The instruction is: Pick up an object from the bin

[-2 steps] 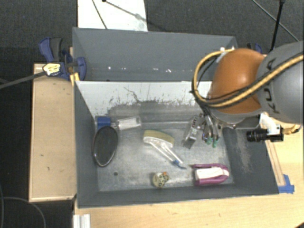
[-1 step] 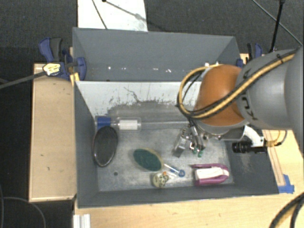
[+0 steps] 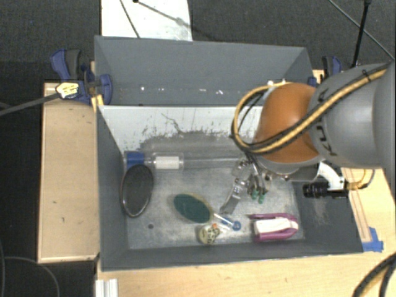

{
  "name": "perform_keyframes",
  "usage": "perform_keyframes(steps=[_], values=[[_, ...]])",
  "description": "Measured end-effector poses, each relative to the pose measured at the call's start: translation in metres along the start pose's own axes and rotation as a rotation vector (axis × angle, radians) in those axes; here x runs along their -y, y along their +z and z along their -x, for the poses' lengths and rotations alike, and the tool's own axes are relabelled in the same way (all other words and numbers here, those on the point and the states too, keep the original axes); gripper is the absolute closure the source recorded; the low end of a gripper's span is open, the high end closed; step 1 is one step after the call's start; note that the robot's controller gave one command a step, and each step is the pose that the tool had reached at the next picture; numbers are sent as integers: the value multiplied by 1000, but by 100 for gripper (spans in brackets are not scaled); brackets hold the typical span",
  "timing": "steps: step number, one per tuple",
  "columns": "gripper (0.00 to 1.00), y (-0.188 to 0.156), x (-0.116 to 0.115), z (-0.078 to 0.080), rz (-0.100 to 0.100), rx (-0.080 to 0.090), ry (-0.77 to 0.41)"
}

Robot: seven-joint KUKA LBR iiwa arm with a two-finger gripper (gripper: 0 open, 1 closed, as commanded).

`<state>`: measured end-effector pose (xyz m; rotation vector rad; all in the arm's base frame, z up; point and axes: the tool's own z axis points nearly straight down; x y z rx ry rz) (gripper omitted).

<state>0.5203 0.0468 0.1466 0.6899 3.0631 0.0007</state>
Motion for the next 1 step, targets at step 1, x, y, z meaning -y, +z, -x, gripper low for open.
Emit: perform_keyframes(steps=[1], values=[[0, 79, 2, -15, -2, -8, -59]])
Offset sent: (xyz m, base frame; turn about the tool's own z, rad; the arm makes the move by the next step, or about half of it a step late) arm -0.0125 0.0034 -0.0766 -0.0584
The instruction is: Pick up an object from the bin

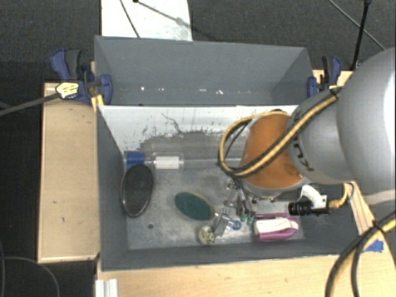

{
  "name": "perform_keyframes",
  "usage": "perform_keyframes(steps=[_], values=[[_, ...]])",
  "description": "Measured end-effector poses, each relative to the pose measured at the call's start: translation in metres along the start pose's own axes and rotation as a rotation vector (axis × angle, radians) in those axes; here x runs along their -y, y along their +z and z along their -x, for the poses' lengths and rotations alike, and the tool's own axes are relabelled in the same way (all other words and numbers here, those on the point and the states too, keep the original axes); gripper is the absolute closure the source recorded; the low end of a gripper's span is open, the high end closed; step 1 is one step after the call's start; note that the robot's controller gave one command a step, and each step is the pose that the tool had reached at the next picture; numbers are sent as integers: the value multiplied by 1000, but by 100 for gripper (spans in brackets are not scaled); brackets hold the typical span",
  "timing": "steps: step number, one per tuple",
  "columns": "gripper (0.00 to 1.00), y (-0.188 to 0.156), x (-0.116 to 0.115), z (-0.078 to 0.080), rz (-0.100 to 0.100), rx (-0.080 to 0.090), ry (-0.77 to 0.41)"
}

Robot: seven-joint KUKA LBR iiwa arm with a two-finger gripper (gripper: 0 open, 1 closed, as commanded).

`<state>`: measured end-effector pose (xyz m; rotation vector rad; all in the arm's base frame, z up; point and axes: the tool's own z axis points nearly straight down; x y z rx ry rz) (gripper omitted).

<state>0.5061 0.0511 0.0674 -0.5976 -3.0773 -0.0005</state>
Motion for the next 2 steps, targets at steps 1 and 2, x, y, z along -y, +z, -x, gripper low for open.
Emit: perform_keyframes(steps=[1, 2], values=[[0, -13, 139, 36, -3, 9, -84], [100, -13, 134, 35, 1, 6, -89]])
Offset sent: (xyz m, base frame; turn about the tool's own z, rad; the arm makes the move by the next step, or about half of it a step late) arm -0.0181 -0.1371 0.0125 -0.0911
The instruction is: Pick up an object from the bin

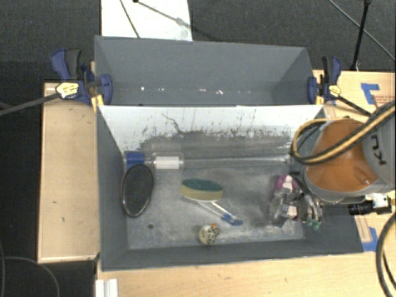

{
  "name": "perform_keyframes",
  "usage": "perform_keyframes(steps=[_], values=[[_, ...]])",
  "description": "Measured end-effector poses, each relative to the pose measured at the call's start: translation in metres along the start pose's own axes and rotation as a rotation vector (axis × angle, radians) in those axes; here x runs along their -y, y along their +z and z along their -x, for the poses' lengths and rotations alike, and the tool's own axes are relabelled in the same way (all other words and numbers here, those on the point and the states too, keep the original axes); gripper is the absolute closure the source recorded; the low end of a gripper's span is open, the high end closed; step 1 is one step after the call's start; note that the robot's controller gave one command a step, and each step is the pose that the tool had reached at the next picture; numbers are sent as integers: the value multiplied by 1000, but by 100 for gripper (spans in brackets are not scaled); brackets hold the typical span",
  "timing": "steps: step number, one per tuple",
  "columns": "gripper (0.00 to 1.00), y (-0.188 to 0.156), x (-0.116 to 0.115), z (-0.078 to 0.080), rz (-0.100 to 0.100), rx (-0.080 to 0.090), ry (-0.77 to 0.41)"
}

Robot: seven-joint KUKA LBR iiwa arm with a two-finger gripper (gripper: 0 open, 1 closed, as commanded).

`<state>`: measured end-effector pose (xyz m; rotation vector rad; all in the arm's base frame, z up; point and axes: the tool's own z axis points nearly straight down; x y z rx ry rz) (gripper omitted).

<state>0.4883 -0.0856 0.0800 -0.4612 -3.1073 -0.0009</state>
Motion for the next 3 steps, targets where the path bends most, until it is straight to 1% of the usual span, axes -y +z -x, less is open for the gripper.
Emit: perform_keyframes(steps=[1, 2, 3], values=[[0, 0, 0, 0, 0, 0, 2], [0, 5, 51, 11, -1, 8, -69], [0, 8, 42, 36, -3, 8, -560]])
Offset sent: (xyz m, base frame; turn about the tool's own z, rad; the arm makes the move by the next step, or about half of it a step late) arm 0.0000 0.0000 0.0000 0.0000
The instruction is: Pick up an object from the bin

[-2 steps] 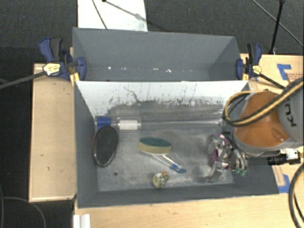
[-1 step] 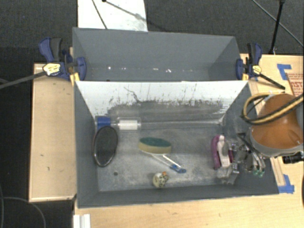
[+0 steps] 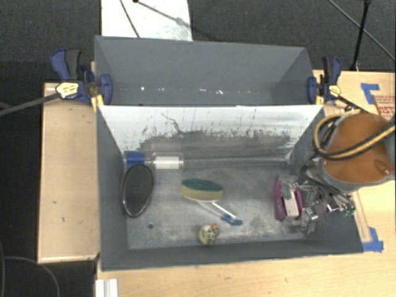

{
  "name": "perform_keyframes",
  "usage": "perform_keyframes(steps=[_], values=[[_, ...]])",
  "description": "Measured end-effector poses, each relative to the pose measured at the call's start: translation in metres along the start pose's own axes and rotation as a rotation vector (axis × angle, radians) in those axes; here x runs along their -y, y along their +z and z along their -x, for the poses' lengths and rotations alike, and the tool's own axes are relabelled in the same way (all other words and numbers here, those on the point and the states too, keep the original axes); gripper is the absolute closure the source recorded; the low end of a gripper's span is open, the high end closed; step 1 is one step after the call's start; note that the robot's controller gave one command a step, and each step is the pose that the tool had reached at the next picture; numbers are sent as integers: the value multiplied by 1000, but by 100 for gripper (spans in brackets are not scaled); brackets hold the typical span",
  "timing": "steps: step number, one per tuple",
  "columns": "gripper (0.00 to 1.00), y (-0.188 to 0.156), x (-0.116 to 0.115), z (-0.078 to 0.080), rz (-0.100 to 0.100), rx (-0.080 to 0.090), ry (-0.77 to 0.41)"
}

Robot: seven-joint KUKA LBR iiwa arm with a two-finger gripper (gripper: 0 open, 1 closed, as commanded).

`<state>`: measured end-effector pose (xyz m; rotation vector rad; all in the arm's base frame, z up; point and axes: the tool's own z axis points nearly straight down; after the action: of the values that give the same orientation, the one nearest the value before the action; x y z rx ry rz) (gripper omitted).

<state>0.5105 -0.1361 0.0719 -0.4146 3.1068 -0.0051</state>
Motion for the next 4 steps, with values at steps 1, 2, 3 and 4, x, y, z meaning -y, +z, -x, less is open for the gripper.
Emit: perform_keyframes(steps=[1, 2, 3, 4], values=[[0, 1, -1, 16, 20, -2, -692], [0, 2, 9, 33, 29, -1, -645], [0, 0, 14, 47, 36, 1, -826], [0, -16, 20, 55, 16, 6, -1112]])
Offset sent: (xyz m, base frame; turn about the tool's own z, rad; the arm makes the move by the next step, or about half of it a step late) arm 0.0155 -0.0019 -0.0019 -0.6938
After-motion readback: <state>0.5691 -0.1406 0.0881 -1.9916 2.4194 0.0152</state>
